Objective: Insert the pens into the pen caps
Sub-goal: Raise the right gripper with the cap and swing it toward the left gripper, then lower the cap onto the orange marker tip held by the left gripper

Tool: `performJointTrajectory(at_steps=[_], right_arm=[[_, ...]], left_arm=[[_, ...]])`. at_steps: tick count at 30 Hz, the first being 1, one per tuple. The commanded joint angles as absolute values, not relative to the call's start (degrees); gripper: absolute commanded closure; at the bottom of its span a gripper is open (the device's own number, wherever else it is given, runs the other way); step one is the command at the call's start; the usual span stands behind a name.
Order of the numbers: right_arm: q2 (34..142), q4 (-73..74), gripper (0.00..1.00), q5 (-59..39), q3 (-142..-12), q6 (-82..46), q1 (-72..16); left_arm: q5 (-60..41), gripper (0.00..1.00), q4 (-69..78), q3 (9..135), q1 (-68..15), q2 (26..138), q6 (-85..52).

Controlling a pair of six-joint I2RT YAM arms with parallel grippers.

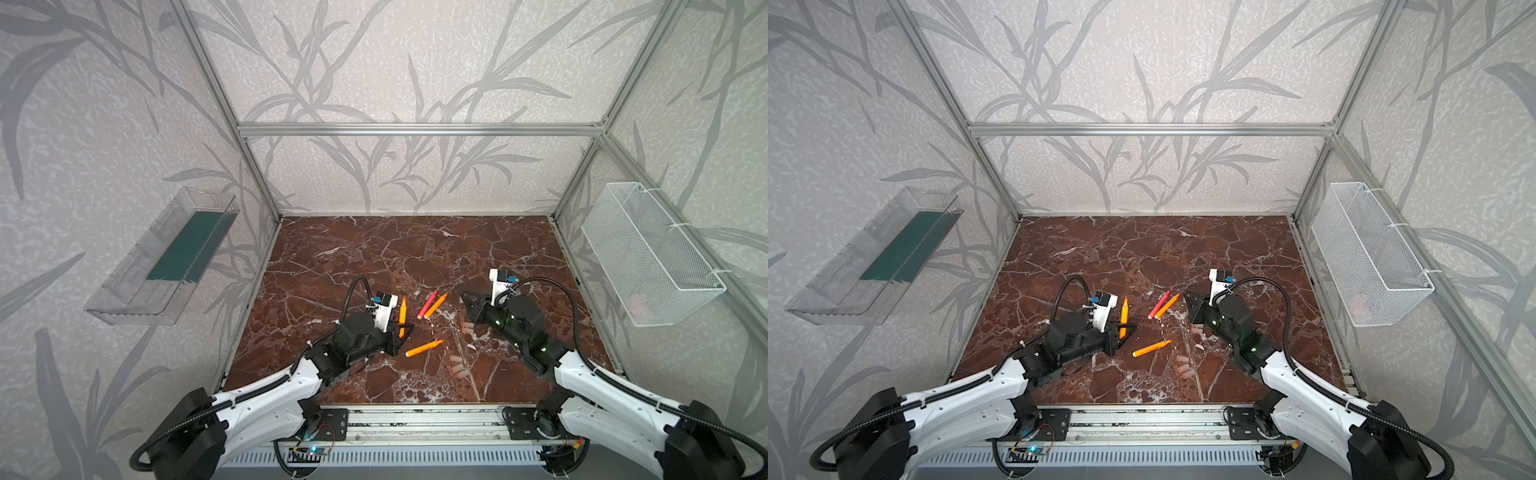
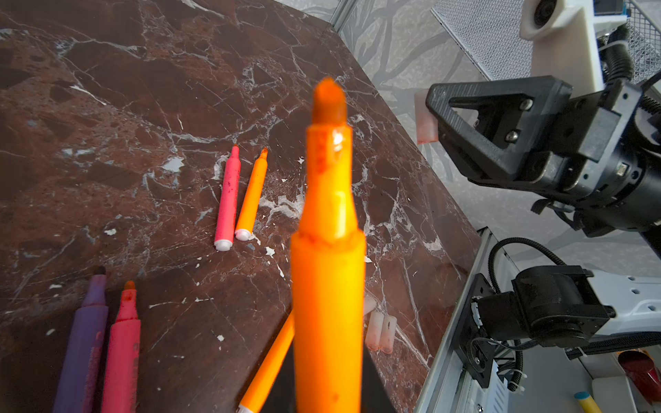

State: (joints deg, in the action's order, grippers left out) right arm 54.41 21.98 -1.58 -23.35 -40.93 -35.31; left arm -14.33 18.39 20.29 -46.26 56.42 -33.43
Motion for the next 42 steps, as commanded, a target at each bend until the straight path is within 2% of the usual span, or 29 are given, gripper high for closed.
performJointTrajectory(at_steps=[1, 8, 17, 33, 42], right_arm=[[55.1, 24.7, 1.0, -3.1, -27.1, -41.1, -35.6], [60.9, 28.6, 1.0, -6.3, -30.8, -41.5, -35.6], [68.9, 29.4, 1.0, -6.5, -36.8, -41.6, -37.0], [72.1, 34.5, 1.0, -4.8, -37.0, -42.1, -40.7], [72.6, 38.2, 1.0, -4.3, -34.1, -44.0, -42.6]], left_arm=[[-15.8, 1.0, 21.9, 22.4, -46.1, 58.0, -35.0], [-20.4, 1.0, 28.1, 23.3, -46.5, 64.6, -36.8], [-18.1, 1.0, 29.0, 25.3, -49.0, 68.5, -36.0], [-17.1, 1.0, 30.9, 26.8, -51.5, 72.9, -35.7], [-15.4, 1.0, 30.2, 26.5, -51.5, 71.4, -35.1]])
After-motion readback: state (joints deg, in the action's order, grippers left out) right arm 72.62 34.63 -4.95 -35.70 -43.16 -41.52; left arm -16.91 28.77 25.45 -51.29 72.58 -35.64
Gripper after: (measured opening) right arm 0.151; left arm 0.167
